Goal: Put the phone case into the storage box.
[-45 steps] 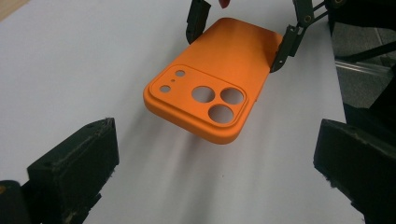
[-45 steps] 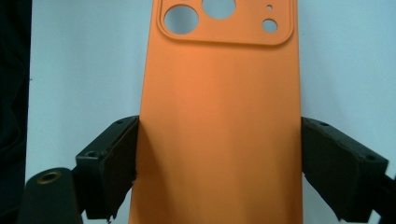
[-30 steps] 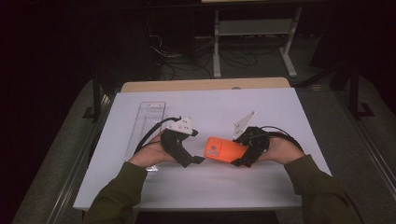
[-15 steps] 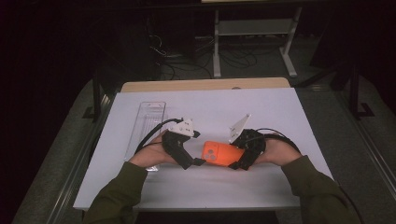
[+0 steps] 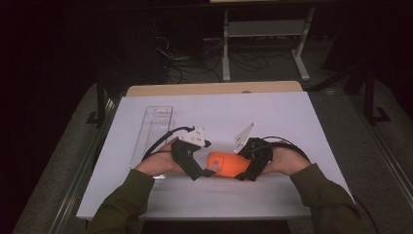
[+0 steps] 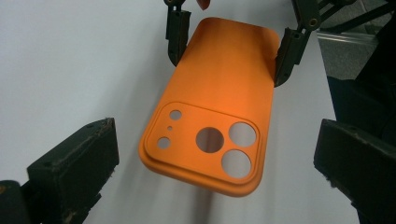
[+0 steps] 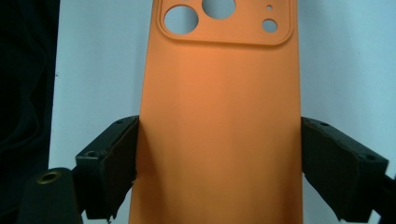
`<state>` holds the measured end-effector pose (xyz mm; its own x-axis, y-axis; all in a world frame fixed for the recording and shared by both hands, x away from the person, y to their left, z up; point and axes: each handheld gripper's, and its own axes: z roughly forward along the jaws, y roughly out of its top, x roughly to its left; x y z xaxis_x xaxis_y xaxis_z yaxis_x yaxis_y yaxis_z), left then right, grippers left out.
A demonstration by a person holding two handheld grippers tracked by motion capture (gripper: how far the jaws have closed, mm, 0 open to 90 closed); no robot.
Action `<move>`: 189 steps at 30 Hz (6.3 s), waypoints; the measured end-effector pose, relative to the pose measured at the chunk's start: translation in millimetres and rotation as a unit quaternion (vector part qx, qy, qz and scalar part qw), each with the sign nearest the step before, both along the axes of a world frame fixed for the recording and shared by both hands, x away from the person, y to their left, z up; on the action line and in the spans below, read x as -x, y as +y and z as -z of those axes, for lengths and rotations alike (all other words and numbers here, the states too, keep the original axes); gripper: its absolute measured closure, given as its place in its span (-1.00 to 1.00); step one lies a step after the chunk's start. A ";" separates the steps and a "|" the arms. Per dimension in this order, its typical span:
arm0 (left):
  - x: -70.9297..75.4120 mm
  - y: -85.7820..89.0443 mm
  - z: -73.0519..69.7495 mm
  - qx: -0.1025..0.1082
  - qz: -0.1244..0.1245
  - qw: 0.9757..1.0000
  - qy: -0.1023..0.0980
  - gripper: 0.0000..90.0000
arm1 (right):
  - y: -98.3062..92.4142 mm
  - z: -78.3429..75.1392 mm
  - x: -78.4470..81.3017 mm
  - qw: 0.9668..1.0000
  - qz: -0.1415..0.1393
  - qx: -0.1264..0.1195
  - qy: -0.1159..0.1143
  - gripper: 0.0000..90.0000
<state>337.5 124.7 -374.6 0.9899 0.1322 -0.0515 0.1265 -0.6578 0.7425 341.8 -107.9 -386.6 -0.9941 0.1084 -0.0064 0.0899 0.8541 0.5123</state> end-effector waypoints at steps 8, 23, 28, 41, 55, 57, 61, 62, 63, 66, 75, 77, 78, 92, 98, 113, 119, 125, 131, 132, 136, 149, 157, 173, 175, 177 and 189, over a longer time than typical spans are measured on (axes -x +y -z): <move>1.6 -4.7 2.0 -0.013 0.013 1.000 -0.007 -1.00 | 6.0 -1.6 3.5 1.000 -0.010 -0.002 -0.002 -0.67; 6.9 -16.2 8.4 -0.031 0.033 0.999 -0.012 -1.00 | 12.6 -3.7 8.3 1.000 -0.024 -0.004 -0.004 -0.67; 8.1 -18.9 10.4 -0.038 0.035 0.999 -0.009 -1.00 | 14.8 -3.9 9.6 1.000 -0.027 -0.005 -0.003 -0.67; 11.3 -27.0 17.5 -0.050 0.041 0.998 -0.002 -1.00 | 17.7 -6.1 11.9 0.999 -0.035 -0.006 -0.008 -0.67; 12.7 -30.9 21.2 -0.055 0.044 0.997 0.002 -1.00 | 19.4 -7.4 13.6 0.999 -0.038 -0.007 -0.009 -0.67; 12.9 -31.1 21.5 -0.055 0.044 0.998 0.002 -1.00 | 19.6 -7.6 13.9 0.999 -0.038 -0.007 -0.009 -0.67; 12.6 -30.5 21.5 -0.057 0.043 0.997 0.006 -1.00 | 19.5 -8.1 14.0 0.999 -0.039 -0.009 -0.010 -0.67; 12.4 -30.4 21.4 -0.057 0.044 0.997 0.005 -1.00 | 19.5 -8.2 13.9 0.999 -0.039 -0.009 -0.010 -0.67; 12.3 -30.5 21.4 -0.057 0.043 0.997 0.009 -1.00 | 19.4 -8.2 13.8 0.999 -0.039 -0.009 -0.010 -0.67; 12.3 -30.4 21.6 -0.058 0.044 0.997 0.008 -1.00 | 19.5 -8.1 13.8 0.999 -0.039 -0.009 -0.010 -0.67; 12.1 -30.0 20.4 -0.059 0.045 0.997 0.002 -0.86 | 19.9 -8.8 14.4 0.999 -0.041 -0.010 -0.008 -0.67; 12.1 -29.9 20.4 -0.059 0.046 0.997 0.003 -0.85 | 19.8 -9.0 14.3 0.999 -0.041 -0.011 -0.008 -0.67; 12.1 -29.9 20.3 -0.060 0.047 0.997 0.003 -0.84 | 19.8 -9.0 14.3 0.999 -0.042 -0.012 -0.008 -0.67; 12.1 -29.0 20.7 -0.061 0.047 0.997 0.005 -0.73 | 20.7 -8.1 14.6 0.999 -0.045 -0.011 -0.005 -0.67; 12.1 -29.0 20.5 -0.062 0.051 0.997 0.002 -0.70 | 20.6 -7.6 14.3 0.999 -0.047 -0.011 -0.004 -0.67; 12.0 -27.1 18.1 -0.062 0.054 0.997 -0.006 -0.67 | 18.0 -6.8 13.3 0.999 -0.047 -0.027 -0.005 -0.71; 11.1 -27.0 18.6 -0.065 0.052 0.997 -0.007 -0.67 | 17.7 -6.7 12.0 0.998 -0.040 -0.044 -0.001 -0.94; 9.9 -26.2 17.9 -0.067 0.037 0.997 -0.004 -0.67 | 13.4 -8.7 9.0 0.998 -0.021 -0.053 -0.015 -1.00; 7.7 -25.8 19.0 -0.066 0.006 0.998 -0.006 -0.67 | 7.8 -10.8 5.6 0.998 -0.004 -0.059 -0.023 -1.00; 7.2 -25.4 18.5 -0.067 0.003 0.998 -0.006 -0.67 | 6.8 -10.7 5.1 0.998 -0.001 -0.061 -0.023 -1.00; 6.5 -24.7 19.0 -0.065 -0.017 0.998 0.005 -0.67 | 2.3 -11.5 2.5 0.997 0.013 -0.067 -0.027 -1.00; 4.9 -26.0 22.8 -0.081 -0.070 0.994 0.013 -0.67 | -8.4 -13.4 -3.2 0.996 0.041 -0.077 -0.036 -1.00; 1.9 -25.2 23.5 -0.086 -0.090 0.992 0.022 -0.67 | -16.2 -14.6 -4.0 0.994 0.069 -0.077 -0.033 -1.00; -8.5 -17.4 21.0 -0.075 -0.140 0.987 0.015 -0.67 | -36.6 -10.9 -5.0 0.980 0.165 -0.111 -0.014 -1.00; -8.6 -16.8 20.8 -0.073 -0.144 0.987 0.015 -0.67 | -38.7 -12.4 -3.8 0.977 0.183 -0.111 -0.011 -1.00; -9.1 -15.8 19.9 -0.071 -0.147 0.987 0.012 -0.67 | -41.8 -13.1 -3.9 0.975 0.191 -0.113 -0.023 -1.00; -10.9 -11.8 17.1 -0.064 -0.168 0.984 0.011 -0.67 | -54.8 -11.2 8.8 0.956 0.263 -0.127 -0.035 -1.00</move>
<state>348.4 112.9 -391.7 0.8879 0.4587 -0.0345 0.3683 -0.6641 0.6507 333.0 -162.7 -375.5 -0.7995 0.6003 0.0215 0.4301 0.5471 0.7182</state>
